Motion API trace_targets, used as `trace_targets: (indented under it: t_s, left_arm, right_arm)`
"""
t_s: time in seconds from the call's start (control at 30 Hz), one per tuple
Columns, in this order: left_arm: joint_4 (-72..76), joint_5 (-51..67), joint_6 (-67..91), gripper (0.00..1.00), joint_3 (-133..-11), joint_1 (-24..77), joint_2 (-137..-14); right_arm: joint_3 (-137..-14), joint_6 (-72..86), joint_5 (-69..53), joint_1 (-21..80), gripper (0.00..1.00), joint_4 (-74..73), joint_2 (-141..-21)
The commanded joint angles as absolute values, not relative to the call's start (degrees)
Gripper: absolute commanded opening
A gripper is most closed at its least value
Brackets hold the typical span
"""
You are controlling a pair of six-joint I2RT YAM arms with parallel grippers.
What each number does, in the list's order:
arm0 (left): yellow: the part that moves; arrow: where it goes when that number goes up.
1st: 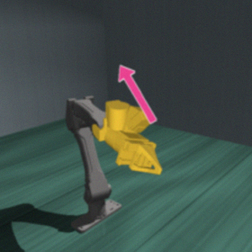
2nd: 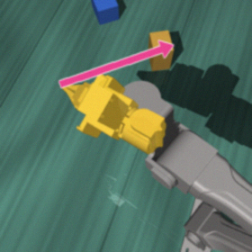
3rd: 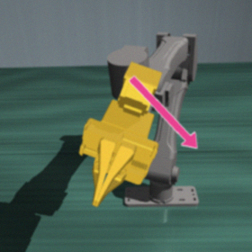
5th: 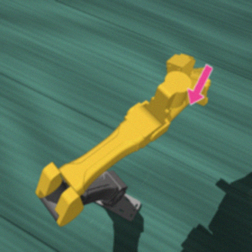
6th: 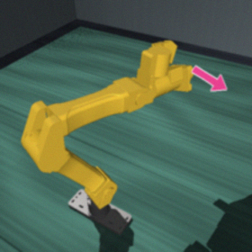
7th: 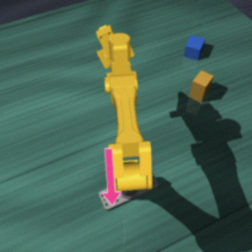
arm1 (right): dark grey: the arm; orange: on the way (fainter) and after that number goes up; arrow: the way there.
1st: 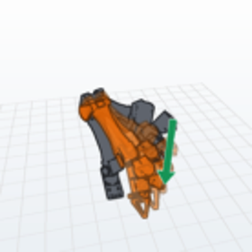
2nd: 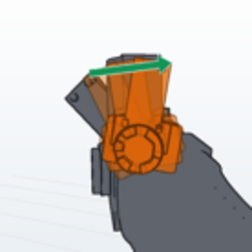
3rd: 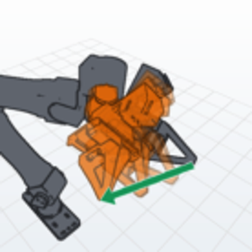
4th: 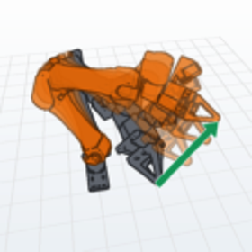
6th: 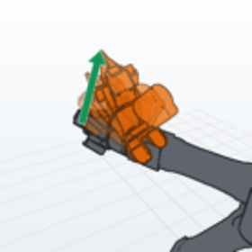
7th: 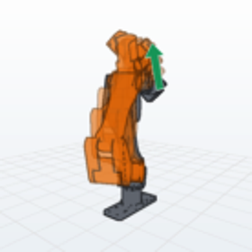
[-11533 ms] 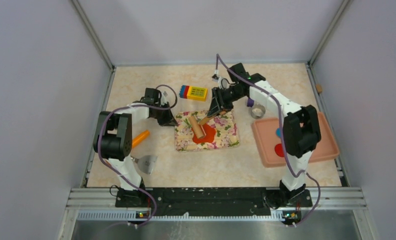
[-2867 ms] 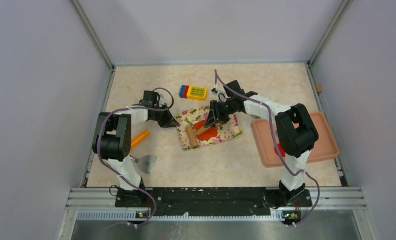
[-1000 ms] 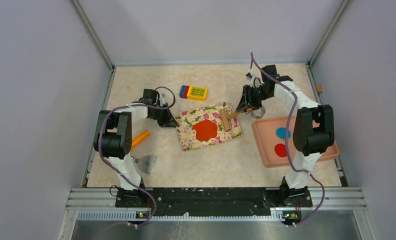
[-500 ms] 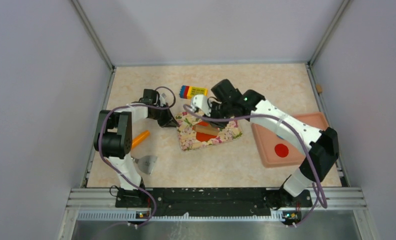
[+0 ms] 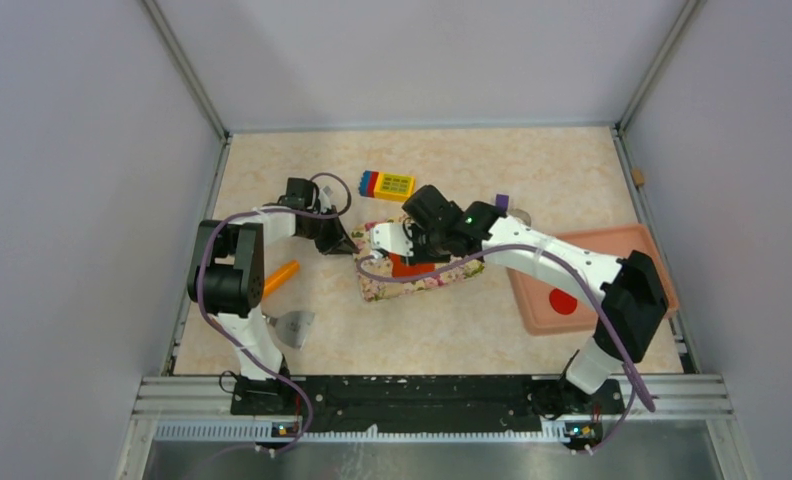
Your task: Roll out the dumpling wrappers from the dough
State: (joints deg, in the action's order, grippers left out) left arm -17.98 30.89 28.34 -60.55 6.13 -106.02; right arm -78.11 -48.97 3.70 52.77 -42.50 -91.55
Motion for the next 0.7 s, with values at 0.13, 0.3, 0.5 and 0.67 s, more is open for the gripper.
trace_targets:
  t_s: [0.13,0.3,0.5,0.67]
  left_arm:
    - [-16.2,30.6,26.5,0.0,-61.2,6.3,-107.3]
    - [-17.2,30.9,25.0,0.0,-61.7,6.3,-108.1]
    - [-19.3,30.9,22.6,0.0,-63.0,6.3,-108.8]
    - [-19.6,30.9,22.3,0.0,-63.0,6.3,-109.2]
  right_arm:
    - [-106.4,-14.8,-15.3,36.5,0.0,-57.0,-106.5]
    - [-103.9,3.1,-40.0,24.3,0.0,-55.2,-110.9]
    - [-97.4,12.6,-49.3,20.9,0.0,-51.5,-114.2]
    - [-95.5,14.7,-47.0,20.7,0.0,-51.0,-116.1]
